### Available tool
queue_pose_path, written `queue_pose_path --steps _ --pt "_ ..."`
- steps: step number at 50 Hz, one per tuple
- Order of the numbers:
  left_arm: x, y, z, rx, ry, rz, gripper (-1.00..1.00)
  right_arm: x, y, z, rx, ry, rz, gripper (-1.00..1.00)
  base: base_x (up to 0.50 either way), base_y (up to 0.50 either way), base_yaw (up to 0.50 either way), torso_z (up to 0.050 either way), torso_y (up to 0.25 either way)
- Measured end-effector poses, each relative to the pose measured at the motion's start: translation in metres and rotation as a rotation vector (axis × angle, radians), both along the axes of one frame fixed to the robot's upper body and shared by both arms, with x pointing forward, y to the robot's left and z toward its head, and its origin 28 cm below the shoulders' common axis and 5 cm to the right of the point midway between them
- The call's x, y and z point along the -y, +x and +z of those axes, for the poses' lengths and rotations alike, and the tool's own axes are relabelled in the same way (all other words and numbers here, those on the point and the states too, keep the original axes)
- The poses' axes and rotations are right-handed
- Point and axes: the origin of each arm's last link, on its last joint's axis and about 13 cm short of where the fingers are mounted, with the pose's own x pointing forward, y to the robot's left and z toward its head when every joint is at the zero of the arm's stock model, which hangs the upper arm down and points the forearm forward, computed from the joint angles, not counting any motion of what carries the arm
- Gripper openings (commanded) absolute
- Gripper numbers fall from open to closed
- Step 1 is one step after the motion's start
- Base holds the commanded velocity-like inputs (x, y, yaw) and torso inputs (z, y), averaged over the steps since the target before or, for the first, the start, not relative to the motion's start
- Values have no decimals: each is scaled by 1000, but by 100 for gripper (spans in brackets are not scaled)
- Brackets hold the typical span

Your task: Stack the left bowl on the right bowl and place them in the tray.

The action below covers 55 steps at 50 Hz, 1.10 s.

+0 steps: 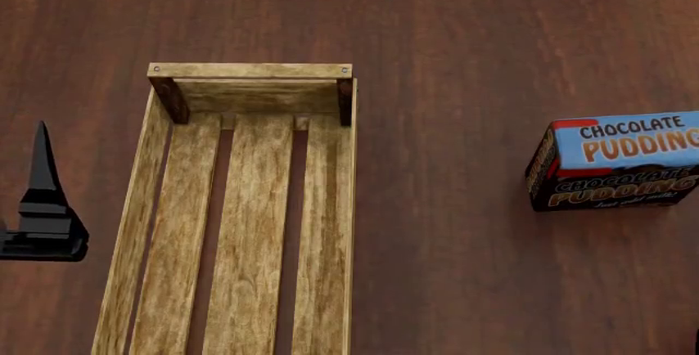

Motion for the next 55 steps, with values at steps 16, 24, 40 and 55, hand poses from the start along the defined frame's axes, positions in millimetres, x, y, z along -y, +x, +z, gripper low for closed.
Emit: queue_pose_path --steps 16,24,40,55 --pt "0 -1 0 0 1 -3 100 3 -2 8 14 -22 -17 100 0 0 1 0 0" --pt "0 -1 1 1 0 -6 100 1 -4 15 33 -21 -12 100 0 0 0 0 0" --pt "0 -2 2 4 -4 -7 100 -3 -1 27 66 -23 9 100 0 0 0 0 0" --pt "-1 -2 2 5 -7 -5 100 -7 4 26 68 -13 33 100 0 0 0 0 0"
